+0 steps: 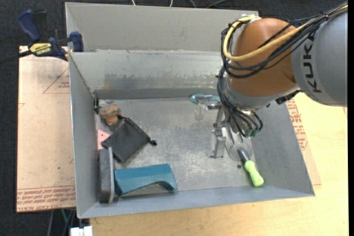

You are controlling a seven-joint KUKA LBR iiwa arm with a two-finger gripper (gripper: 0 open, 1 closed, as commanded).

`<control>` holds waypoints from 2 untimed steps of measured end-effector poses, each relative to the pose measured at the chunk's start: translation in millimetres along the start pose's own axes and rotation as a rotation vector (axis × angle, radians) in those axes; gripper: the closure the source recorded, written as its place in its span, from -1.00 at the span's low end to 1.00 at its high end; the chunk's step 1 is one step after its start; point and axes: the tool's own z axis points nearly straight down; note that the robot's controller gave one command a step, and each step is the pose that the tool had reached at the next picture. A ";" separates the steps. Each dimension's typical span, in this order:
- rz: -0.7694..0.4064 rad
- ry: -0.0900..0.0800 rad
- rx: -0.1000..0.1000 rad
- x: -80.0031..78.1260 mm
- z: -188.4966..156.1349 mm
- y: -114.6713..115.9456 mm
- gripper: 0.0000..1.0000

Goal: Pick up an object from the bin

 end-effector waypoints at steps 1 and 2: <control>0.089 -0.001 -0.002 -8.1 64.8 20.6 -1.00; -0.023 -0.010 -0.001 -82.1 71.4 33.7 -1.00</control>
Offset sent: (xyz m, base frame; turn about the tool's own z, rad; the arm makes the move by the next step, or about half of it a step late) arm 0.1076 0.0487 -0.0762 -0.0653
